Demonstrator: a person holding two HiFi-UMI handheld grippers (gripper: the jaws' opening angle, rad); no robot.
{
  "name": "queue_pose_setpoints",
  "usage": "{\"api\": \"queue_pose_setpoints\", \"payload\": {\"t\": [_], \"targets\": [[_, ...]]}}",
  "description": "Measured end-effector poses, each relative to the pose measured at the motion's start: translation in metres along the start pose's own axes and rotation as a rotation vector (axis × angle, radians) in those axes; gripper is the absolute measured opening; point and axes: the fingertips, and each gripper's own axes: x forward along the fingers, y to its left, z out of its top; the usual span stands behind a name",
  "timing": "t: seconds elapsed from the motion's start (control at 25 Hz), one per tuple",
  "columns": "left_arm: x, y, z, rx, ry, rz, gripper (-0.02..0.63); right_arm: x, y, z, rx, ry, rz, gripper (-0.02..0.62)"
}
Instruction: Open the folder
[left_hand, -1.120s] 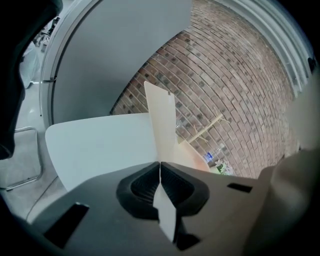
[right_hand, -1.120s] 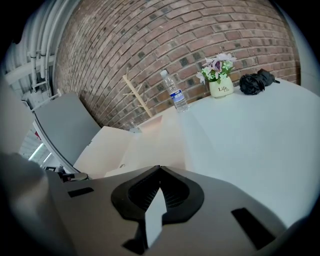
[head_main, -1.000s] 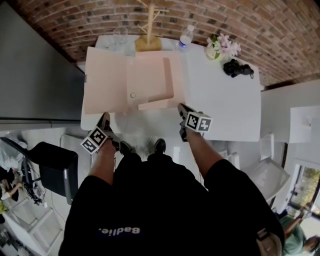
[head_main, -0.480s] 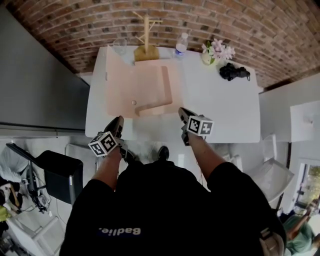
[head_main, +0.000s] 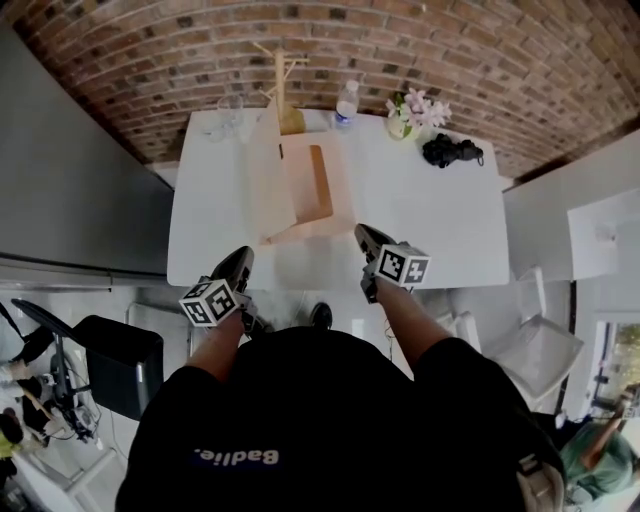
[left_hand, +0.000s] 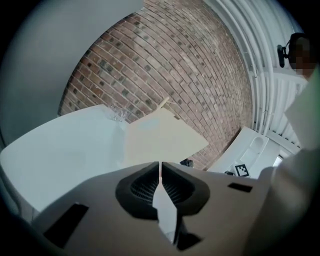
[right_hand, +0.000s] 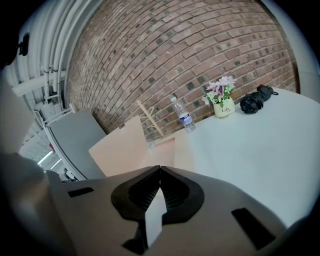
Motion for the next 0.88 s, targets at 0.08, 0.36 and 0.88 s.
{"api": "queue_pose_setpoints", "payload": {"t": [0.08,0.36,0.88], "targets": [[-0.002,-0.014,0.01,0.024,-0.014,-0.032,0.014,-0.007,0.007,0.007,-0.007,-0.021,0.013,0.029],[-0.019,-0.074,0.041,0.099,-0.054,-0.145,0.003,-0.034,0.054,0.028,-0.087,-0.084,0.106,0.029],[-0.044,-0.158,0.084,0.193,-0.079,-0.311,0.003,-0.063,0.153,0.047,-0.244,-0.106,0.297,0.029]]}}
